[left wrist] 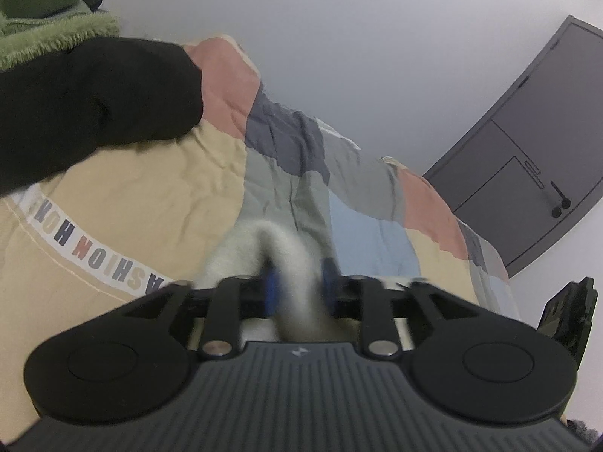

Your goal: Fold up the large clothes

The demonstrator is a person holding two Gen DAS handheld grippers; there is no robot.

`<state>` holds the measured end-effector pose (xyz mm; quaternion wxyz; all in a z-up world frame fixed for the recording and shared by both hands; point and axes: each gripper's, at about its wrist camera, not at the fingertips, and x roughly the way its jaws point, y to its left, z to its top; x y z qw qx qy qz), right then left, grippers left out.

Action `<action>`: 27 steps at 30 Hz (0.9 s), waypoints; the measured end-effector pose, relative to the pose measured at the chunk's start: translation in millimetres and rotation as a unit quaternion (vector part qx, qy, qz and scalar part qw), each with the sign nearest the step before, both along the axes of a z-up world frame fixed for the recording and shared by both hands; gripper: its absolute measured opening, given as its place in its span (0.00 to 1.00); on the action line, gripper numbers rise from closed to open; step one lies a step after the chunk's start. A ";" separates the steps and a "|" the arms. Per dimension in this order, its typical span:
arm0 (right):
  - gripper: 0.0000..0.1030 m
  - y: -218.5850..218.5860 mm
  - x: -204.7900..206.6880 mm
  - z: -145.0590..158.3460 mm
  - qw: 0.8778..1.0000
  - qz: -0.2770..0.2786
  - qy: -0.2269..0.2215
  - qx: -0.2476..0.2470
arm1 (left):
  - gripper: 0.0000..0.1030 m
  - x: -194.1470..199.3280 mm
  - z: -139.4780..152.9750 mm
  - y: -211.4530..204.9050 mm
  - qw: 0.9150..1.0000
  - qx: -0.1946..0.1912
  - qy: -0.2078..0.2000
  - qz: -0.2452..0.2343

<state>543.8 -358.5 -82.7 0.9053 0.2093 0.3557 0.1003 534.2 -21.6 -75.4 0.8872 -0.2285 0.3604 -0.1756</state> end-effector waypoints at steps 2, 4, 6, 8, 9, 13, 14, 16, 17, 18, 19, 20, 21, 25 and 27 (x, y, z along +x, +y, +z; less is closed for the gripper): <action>0.45 1.5 -7.0 5.5 1.000 -0.002 -0.005 0.002 | 0.55 -11.6 6.5 0.4 1.000 -0.004 -0.009 0.000; 0.56 5.3 -19.5 13.6 1.000 0.001 -0.014 -0.007 | 0.55 -25.7 14.8 0.3 1.000 -0.001 -0.016 -0.001; 0.58 10.0 -36.3 23.4 1.000 0.006 -0.025 -0.017 | 0.55 -41.7 23.3 0.8 1.000 0.002 -0.023 -0.004; 0.58 12.7 -55.8 33.6 0.999 0.011 -0.034 -0.014 | 0.55 -61.9 32.2 4.7 0.999 0.001 -0.032 -0.007; 0.58 13.5 -67.6 39.6 0.999 0.011 -0.041 -0.014 | 0.55 -74.1 37.4 6.7 0.999 0.002 -0.038 -0.008; 0.58 16.3 -124.1 67.1 0.998 0.011 -0.069 -0.010 | 0.55 -135.3 59.0 17.1 0.998 0.005 -0.059 -0.011; 0.58 17.3 -142.4 74.6 0.997 0.012 -0.078 -0.010 | 0.55 -151.1 63.2 19.9 0.998 0.005 -0.062 -0.010; 0.58 20.7 -180.2 87.0 0.996 0.014 -0.090 -0.020 | 0.55 -187.5 71.7 26.4 0.998 0.004 -0.069 -0.012; 0.58 22.7 -198.5 91.7 0.995 0.015 -0.092 -0.025 | 0.55 -205.2 74.7 29.9 0.997 0.004 -0.071 -0.012; 0.58 24.8 -217.8 95.7 0.995 0.016 -0.093 -0.029 | 0.55 -225.8 77.7 33.9 0.997 0.002 -0.072 -0.011; 0.58 26.7 -235.0 98.7 0.995 0.017 -0.094 -0.034 | 0.55 -242.6 79.1 37.0 0.997 -0.001 -0.074 -0.013; 0.58 29.8 -255.0 101.8 0.994 0.019 -0.096 -0.038 | 0.55 -260.7 79.6 40.1 0.997 -0.004 -0.074 -0.013; 0.58 33.0 -274.4 103.5 0.994 0.021 -0.098 -0.041 | 0.55 -276.2 78.7 42.7 0.997 -0.007 -0.074 -0.013; 0.58 46.4 -337.0 97.8 0.994 0.026 -0.096 -0.041 | 0.55 -337.7 68.1 49.2 0.997 -0.023 -0.074 -0.018; 0.58 54.0 -364.3 87.3 0.995 0.029 -0.090 -0.034 | 0.55 -365.1 58.2 51.2 0.997 -0.027 -0.068 -0.018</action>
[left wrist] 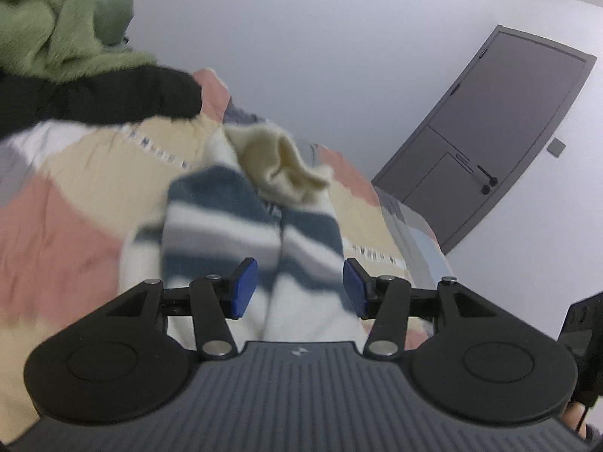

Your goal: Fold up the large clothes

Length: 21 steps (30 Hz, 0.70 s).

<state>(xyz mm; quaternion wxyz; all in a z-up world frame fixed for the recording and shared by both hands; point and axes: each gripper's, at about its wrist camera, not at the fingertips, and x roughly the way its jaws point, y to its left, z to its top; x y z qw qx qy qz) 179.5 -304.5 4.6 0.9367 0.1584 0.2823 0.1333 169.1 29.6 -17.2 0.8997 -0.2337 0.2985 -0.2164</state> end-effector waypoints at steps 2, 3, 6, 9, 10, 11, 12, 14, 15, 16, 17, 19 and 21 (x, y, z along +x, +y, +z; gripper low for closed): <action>0.58 8.9 -22.6 -12.3 1.000 0.005 0.009 0.004 | 0.55 -19.7 -12.6 0.7 1.000 -0.004 0.007 -0.001; 0.58 13.4 -32.0 -19.8 1.000 0.009 0.014 0.001 | 0.54 -29.7 -19.5 0.6 1.000 -0.002 0.013 -0.001; 0.58 28.7 -51.1 -39.1 0.999 0.020 0.031 -0.022 | 0.54 -49.0 -34.2 -2.0 1.000 0.007 0.026 -0.004; 0.58 43.5 -61.3 -54.3 0.997 0.045 0.038 -0.041 | 0.54 -56.8 -42.9 -3.3 0.999 0.016 0.041 -0.001; 0.58 48.1 -61.1 -58.7 0.997 0.053 0.042 -0.044 | 0.54 -55.7 -43.8 -2.3 0.999 0.014 0.043 -0.001; 0.58 52.4 -62.6 -61.9 0.996 0.061 0.045 -0.046 | 0.54 -53.1 -44.6 -0.9 0.999 0.011 0.044 0.000; 0.58 56.9 -61.6 -65.0 0.995 0.071 0.047 -0.050 | 0.54 -52.3 -45.4 0.1 0.999 0.007 0.045 0.000; 0.58 66.2 -62.0 -72.0 0.993 0.088 0.045 -0.059 | 0.54 -46.8 -47.4 2.4 0.999 0.001 0.048 0.002; 0.58 69.4 -60.2 -75.7 0.992 0.096 0.045 -0.062 | 0.54 -45.3 -49.9 3.8 0.999 -0.003 0.050 0.003; 0.58 72.5 -58.5 -80.0 0.991 0.102 0.046 -0.067 | 0.54 -41.0 -51.7 5.2 0.999 -0.006 0.053 0.005; 0.58 75.5 -58.3 -85.1 0.991 0.105 0.046 -0.074 | 0.54 -38.0 -53.9 5.8 0.998 -0.009 0.056 0.005; 0.57 81.0 -55.9 -94.2 0.988 0.116 0.047 -0.094 | 0.54 -31.8 -59.0 7.4 0.998 -0.012 0.062 0.009; 0.61 87.9 -53.5 -99.6 0.983 0.129 0.039 -0.125 | 0.53 -26.2 -62.4 8.5 0.998 -0.012 0.068 0.013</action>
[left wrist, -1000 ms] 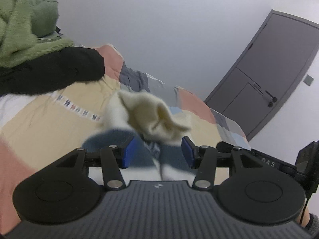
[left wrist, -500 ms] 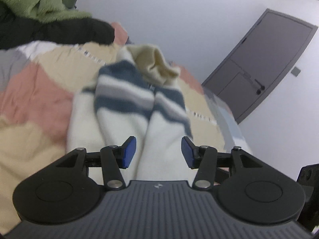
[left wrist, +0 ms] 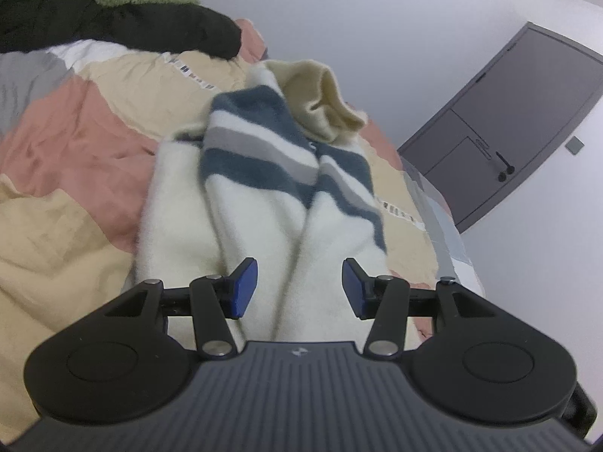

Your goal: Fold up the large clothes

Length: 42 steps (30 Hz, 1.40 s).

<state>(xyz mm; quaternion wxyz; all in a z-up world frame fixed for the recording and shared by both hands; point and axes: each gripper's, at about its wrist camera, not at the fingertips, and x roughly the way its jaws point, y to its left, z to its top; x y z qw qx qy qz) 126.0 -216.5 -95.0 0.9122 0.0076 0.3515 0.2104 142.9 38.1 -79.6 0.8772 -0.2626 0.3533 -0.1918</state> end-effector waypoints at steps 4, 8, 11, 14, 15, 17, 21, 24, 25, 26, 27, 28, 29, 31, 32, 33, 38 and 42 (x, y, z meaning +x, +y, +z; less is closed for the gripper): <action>0.76 13.5 -0.7 -5.7 0.999 0.032 -0.010 -0.028 | 0.53 8.3 -4.6 1.4 1.000 0.004 0.004 0.006; 0.74 32.0 -9.0 -16.9 0.992 0.059 -0.031 -0.105 | 0.53 14.4 -10.7 3.2 1.000 0.010 0.011 0.011; 0.53 34.2 -10.4 -16.2 0.988 0.060 -0.041 -0.133 | 0.53 18.1 -15.1 6.2 1.000 0.005 0.020 0.012; 0.25 19.8 -10.3 -4.5 0.994 0.046 -0.026 -0.096 | 0.54 19.1 -18.7 9.0 1.000 -0.001 0.027 0.014; 0.20 13.0 -11.3 0.9 0.996 0.039 -0.025 -0.083 | 0.53 19.0 -19.8 9.4 0.999 -0.005 0.029 0.014; 0.17 -0.1 -14.3 11.4 0.997 0.020 -0.030 -0.062 | 0.54 19.1 -22.9 10.4 0.999 -0.012 0.035 0.014; 0.17 -39.5 -10.8 30.3 0.999 -0.029 -0.027 0.022 | 0.55 21.6 -33.2 7.7 0.998 -0.029 0.054 0.011; 0.17 -64.7 -11.6 42.3 0.996 -0.068 -0.041 0.050 | 0.55 23.6 -44.1 1.5 0.996 -0.042 0.073 0.007; 0.17 -70.0 -11.2 44.5 0.994 -0.078 -0.046 0.054 | 0.55 24.0 -48.0 -0.7 0.996 -0.046 0.079 0.004; 0.17 -77.0 -10.2 46.4 0.993 -0.089 -0.051 0.060 | 0.55 25.1 -51.7 -3.6 0.995 -0.050 0.085 0.001; 0.17 -83.8 -8.4 46.8 0.991 -0.100 -0.053 0.067 | 0.55 25.3 -55.4 -7.6 0.995 -0.050 0.090 0.000; 0.17 -90.5 -6.0 46.0 0.990 -0.112 -0.053 0.073 | 0.55 25.8 -57.7 -11.7 0.995 -0.046 0.092 -0.003; 0.17 -96.2 -4.3 44.6 0.988 -0.123 -0.051 0.077 | 0.54 26.7 -59.6 -16.1 0.995 -0.044 0.093 -0.009; 0.17 -107.7 0.3 40.9 0.985 -0.144 -0.046 0.086 | 0.54 28.9 -64.5 -22.7 0.993 -0.056 0.101 -0.023; 0.17 -112.7 2.2 39.8 0.983 -0.153 -0.044 0.088 | 0.53 29.7 -67.1 -25.7 0.992 -0.064 0.108 -0.029; 0.17 -117.8 4.3 39.2 0.982 -0.161 -0.044 0.091 | 0.50 29.7 -69.4 -28.9 0.990 -0.070 0.113 -0.035; 0.17 -133.8 6.9 44.8 0.975 -0.191 -0.056 0.104 | 0.21 23.1 -72.8 -41.2 0.990 -0.056 0.120 -0.046; 0.16 -147.4 5.6 53.8 0.970 -0.213 -0.070 0.100 | 0.12 18.9 -60.9 -29.6 0.990 -0.085 0.103 -0.032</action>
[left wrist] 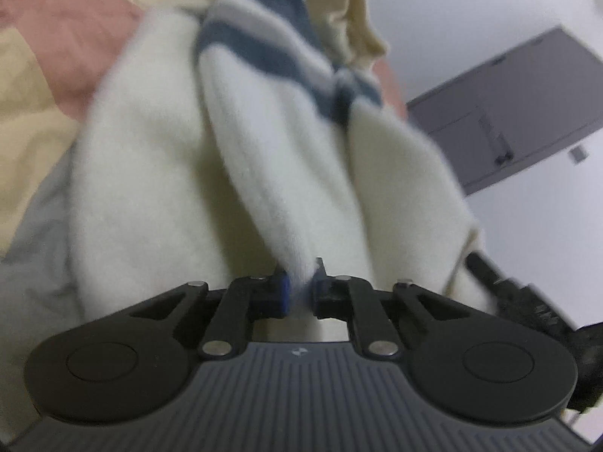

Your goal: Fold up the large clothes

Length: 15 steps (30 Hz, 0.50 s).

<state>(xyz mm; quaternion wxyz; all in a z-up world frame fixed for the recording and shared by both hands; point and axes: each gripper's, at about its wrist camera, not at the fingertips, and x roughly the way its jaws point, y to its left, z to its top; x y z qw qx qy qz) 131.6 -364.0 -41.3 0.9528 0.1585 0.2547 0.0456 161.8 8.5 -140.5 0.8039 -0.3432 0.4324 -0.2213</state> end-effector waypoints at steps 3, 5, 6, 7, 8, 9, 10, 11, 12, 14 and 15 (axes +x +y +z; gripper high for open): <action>0.16 -15.2 2.9 11.5 1.000 -0.017 -0.010 -0.013 | 0.11 -4.0 30.2 18.9 0.998 -0.046 -0.047 0.011; 0.16 -29.5 5.1 20.2 0.999 -0.029 -0.017 -0.008 | 0.11 -5.1 51.6 33.3 0.994 -0.069 -0.081 0.025; 0.15 -38.0 7.2 24.7 0.999 -0.036 -0.020 -0.003 | 0.11 -4.4 63.5 43.5 0.991 -0.075 -0.101 0.035; 0.15 -45.1 9.2 28.1 0.999 -0.042 -0.022 0.001 | 0.11 -2.6 75.8 55.2 0.989 -0.078 -0.119 0.048; 0.15 -53.8 12.2 31.7 0.999 -0.049 -0.023 0.004 | 0.11 0.5 86.5 67.5 0.986 -0.078 -0.136 0.063; 0.15 -62.6 16.7 34.7 0.998 -0.053 -0.023 0.007 | 0.11 4.6 94.4 77.4 0.983 -0.077 -0.146 0.076; 0.15 -71.9 22.3 37.2 0.998 -0.056 -0.023 0.011 | 0.11 9.5 102.8 90.5 0.981 -0.073 -0.153 0.090; 0.15 -79.9 28.2 38.4 0.998 -0.061 -0.023 0.012 | 0.11 14.1 109.8 104.0 0.980 -0.068 -0.157 0.101; 0.15 -88.3 34.6 39.6 0.998 -0.065 -0.025 0.010 | 0.11 21.2 116.4 115.6 0.979 -0.058 -0.162 0.112; 0.15 -103.6 48.4 41.4 0.997 -0.077 -0.030 -0.004 | 0.11 37.5 129.1 139.0 0.975 -0.021 -0.173 0.135; 0.15 -111.9 55.6 41.7 0.996 -0.085 -0.032 -0.009 | 0.11 49.1 134.4 152.5 0.973 -0.002 -0.173 0.149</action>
